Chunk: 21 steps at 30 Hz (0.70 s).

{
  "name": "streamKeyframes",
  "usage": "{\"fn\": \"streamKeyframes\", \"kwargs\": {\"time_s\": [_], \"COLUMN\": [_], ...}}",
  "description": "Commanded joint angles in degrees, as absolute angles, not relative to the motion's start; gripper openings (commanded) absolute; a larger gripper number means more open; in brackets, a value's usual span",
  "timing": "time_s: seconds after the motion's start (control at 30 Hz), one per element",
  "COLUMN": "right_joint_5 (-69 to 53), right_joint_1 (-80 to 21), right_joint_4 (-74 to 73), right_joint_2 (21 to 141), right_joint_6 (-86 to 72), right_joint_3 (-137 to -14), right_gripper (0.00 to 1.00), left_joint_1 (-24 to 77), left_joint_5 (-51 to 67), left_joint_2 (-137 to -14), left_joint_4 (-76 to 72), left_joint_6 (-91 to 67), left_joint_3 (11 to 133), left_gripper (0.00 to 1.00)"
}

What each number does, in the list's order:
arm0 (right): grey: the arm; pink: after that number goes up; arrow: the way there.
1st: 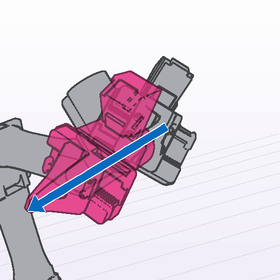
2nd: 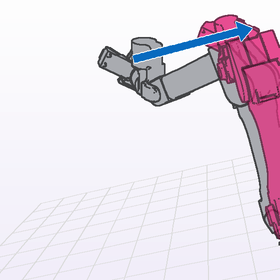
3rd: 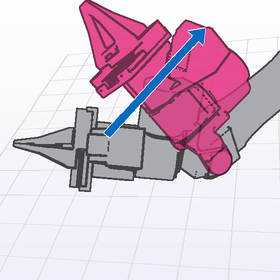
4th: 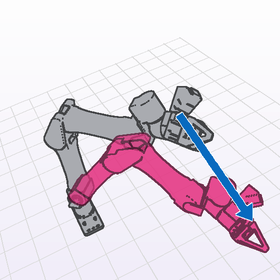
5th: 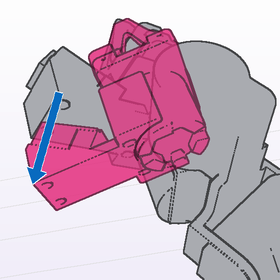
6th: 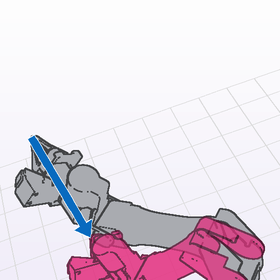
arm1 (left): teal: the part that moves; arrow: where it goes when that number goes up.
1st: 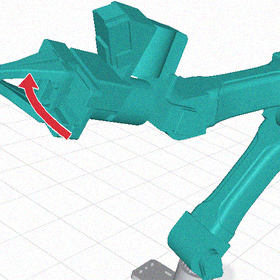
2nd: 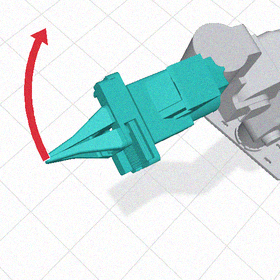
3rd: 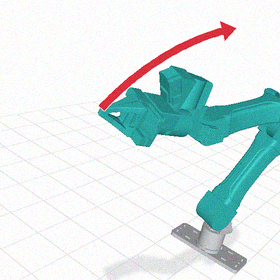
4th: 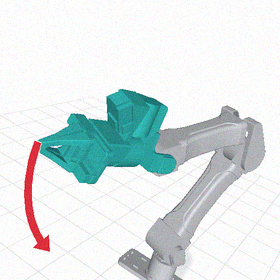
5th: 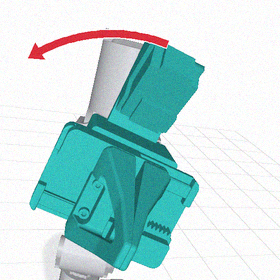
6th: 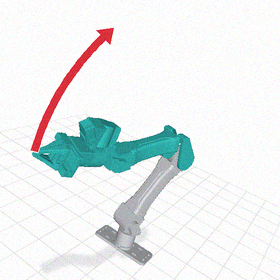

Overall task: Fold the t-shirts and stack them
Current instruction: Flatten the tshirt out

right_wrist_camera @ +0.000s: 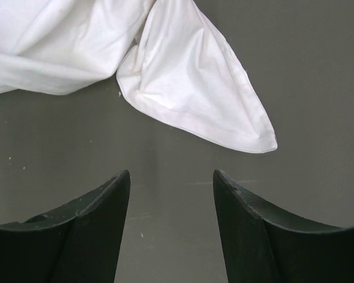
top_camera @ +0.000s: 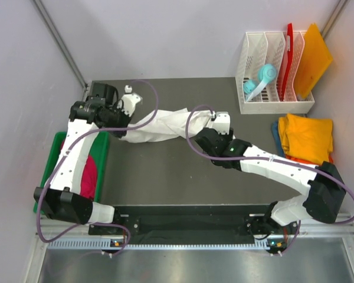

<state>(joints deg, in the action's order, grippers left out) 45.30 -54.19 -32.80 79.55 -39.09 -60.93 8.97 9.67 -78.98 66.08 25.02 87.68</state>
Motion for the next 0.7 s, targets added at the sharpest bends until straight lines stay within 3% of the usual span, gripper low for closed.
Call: {"fn": "streamKeyframes", "kwargs": {"time_s": [0.0,0.27,0.4,0.67], "right_joint_5": [44.83,44.30,43.60,38.14], "right_joint_1": [-54.23,-54.14,-53.88,-41.06], "right_joint_4": [-30.41,-28.65,-27.86,-29.44], "right_joint_2": [79.19,82.09,83.05,89.20], "right_joint_6": [-38.23,-35.33,-35.68,-35.25], "right_joint_3": [-61.61,-64.68,-65.13,-66.62], "right_gripper": [0.59,0.59,0.58,0.59], "left_joint_1": [9.49,15.64,15.65,12.92], "left_joint_5": [17.05,15.65,8.65,2.03], "left_joint_2": [-77.78,-76.91,-77.25,-79.71], "left_joint_4": [79.88,86.05,76.77,60.48], "left_joint_6": [37.42,43.50,35.44,24.27], "left_joint_3": [86.23,74.89,74.44,82.60], "left_gripper": [0.00,0.00,0.00,0.00]}}
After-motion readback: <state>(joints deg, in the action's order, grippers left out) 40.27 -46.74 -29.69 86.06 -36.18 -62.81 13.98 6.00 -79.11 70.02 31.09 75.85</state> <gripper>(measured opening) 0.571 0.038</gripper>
